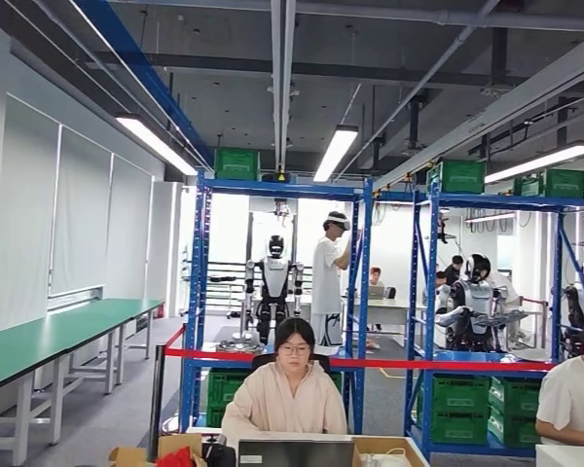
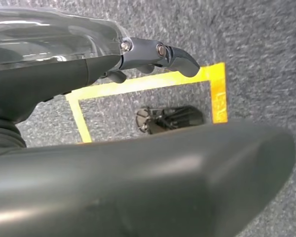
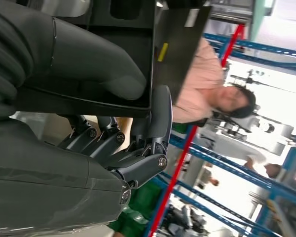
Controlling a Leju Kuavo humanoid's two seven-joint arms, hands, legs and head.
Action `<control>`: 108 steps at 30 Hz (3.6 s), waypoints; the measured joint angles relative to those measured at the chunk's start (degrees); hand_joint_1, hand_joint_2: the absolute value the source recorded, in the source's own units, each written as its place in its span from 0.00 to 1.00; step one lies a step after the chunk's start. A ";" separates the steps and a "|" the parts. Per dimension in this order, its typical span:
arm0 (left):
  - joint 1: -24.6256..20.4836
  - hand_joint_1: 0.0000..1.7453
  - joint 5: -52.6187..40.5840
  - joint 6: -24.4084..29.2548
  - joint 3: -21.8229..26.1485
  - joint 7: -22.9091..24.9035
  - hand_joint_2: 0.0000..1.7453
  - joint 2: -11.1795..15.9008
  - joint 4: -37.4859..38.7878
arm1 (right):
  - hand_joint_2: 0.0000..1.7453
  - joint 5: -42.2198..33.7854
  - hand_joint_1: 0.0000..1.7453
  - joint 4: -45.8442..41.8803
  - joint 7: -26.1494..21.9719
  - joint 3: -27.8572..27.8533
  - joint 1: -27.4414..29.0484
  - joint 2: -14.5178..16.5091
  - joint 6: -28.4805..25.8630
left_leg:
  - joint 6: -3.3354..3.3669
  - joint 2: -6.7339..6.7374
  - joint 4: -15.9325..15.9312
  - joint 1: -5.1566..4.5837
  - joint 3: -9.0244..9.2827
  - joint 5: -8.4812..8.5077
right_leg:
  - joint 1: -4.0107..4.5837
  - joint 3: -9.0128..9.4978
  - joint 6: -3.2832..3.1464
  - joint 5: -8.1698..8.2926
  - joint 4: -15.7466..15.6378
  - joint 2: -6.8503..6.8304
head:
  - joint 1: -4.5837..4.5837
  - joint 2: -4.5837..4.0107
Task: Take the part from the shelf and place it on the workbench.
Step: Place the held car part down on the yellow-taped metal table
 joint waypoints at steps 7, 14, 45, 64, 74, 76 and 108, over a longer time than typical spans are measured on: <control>-0.52 0.00 0.04 0.26 -0.23 -0.18 1.00 -0.05 0.00 | 0.00 1.18 0.00 9.20 -2.08 -2.32 0.39 -0.08 -0.14 | 0.52 -0.12 -0.03 -0.18 0.41 -0.21 | -0.30 -4.89 0.39 -1.59 9.02 0.02 | 0.00 0.00; -0.80 0.00 0.24 1.40 -0.50 -0.34 0.00 -0.29 0.02 | 0.00 1.78 0.00 12.29 -2.79 -2.81 -0.48 0.77 -0.17 | -0.86 -0.21 -0.17 -0.26 0.58 -0.73 | 0.10 0.37 -1.16 2.53 -2.52 0.13 | 0.01 0.01; 1.57 0.00 4.87 3.64 1.85 -1.89 0.00 -0.76 0.02 | 0.00 -22.61 0.00 -61.81 -21.50 -2.11 41.61 7.72 26.31 | -0.71 -0.41 -0.56 -0.31 1.96 -1.74 | 0.24 1.71 -1.52 2.38 -3.45 -0.06 | -0.06 0.00; 2.54 0.00 5.76 4.45 5.88 -2.47 0.00 -1.02 -0.26 | 0.00 -25.06 0.00 -68.73 -22.02 -7.78 60.41 14.12 34.22 | 1.28 0.35 -2.36 -0.63 5.86 -2.31 | -0.65 -4.21 0.85 -4.57 8.82 0.05 | -0.07 0.00; 2.80 0.00 5.23 4.46 7.34 -2.36 0.00 -1.00 -0.35 | 0.00 -26.56 0.00 -65.34 -22.02 -10.42 63.42 14.39 33.49 | -0.08 0.36 -2.44 -0.91 2.64 1.08 | 0.85 9.91 -1.63 -1.89 -6.60 0.04 | -0.07 0.00; 2.96 0.00 5.40 4.56 7.56 -2.41 0.00 -1.00 -0.36 | 0.00 -27.05 0.00 -63.31 -22.01 -10.83 63.93 14.25 33.10 | -0.50 0.18 -1.35 -0.82 1.92 -0.50 | 0.76 9.45 -2.38 -0.61 -7.41 -0.44 | -0.06 0.01; 3.36 0.00 4.95 4.12 10.30 -3.93 0.00 -1.13 -0.93 | 0.00 -24.17 0.00 -45.70 -17.74 -14.59 65.69 11.64 31.51 | -0.78 0.67 0.80 -0.90 0.70 -2.40 | 0.38 10.63 -2.66 -1.00 -8.22 -0.35 | -0.05 0.01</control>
